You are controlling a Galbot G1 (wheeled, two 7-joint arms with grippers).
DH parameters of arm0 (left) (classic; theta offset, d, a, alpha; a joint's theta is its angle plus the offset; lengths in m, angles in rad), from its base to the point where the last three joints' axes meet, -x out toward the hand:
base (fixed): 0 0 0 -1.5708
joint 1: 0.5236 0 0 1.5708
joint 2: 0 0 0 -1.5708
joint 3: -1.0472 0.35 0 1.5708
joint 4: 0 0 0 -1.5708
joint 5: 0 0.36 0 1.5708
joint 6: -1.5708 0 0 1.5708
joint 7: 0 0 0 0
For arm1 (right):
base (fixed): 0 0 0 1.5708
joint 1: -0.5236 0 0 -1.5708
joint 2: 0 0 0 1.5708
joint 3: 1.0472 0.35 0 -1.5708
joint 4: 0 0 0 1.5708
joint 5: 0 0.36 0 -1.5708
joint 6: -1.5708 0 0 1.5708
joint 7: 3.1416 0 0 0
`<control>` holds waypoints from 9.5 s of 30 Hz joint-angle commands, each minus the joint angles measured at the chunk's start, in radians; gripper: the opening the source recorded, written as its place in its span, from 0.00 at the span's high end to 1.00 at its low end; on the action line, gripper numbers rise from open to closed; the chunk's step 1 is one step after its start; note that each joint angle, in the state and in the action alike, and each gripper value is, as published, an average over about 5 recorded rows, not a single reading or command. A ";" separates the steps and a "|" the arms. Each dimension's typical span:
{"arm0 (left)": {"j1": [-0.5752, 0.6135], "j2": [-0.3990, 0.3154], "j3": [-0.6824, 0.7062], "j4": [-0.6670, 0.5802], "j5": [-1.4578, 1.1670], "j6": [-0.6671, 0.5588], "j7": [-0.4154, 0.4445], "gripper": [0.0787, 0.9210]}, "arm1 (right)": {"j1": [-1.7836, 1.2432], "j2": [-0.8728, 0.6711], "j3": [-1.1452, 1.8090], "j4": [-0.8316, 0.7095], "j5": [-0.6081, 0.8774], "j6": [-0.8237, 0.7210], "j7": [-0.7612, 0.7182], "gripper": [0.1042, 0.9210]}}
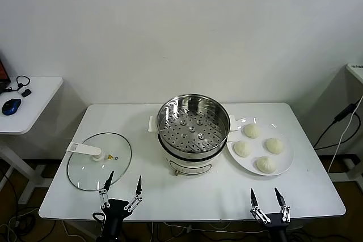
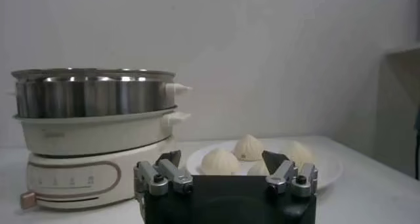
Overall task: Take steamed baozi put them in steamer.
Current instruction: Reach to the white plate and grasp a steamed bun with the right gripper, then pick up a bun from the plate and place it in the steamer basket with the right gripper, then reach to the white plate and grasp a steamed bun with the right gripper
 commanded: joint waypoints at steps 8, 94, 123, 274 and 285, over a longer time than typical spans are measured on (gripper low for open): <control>0.001 -0.031 0.001 -0.004 -0.003 0.000 0.000 0.12 | 0.316 -0.183 0.025 0.028 -0.014 -0.394 0.039 0.12; 0.014 -0.007 -0.025 0.051 0.057 -0.040 -0.013 0.12 | 1.871 -0.207 -1.593 -1.274 -0.262 -0.292 -1.041 0.12; 0.000 -0.007 -0.028 0.063 0.063 -0.038 -0.012 0.12 | 1.855 -0.157 -1.558 -1.323 -0.315 -0.285 -1.034 0.12; 0.027 -0.030 -0.023 0.005 0.091 -0.047 -0.022 0.12 | 2.483 0.119 -2.307 -0.982 0.127 0.446 -1.083 0.12; 0.034 -0.026 -0.016 0.004 0.095 -0.048 -0.023 0.12 | 2.689 -0.043 -2.556 -0.754 0.315 -0.033 -1.085 0.12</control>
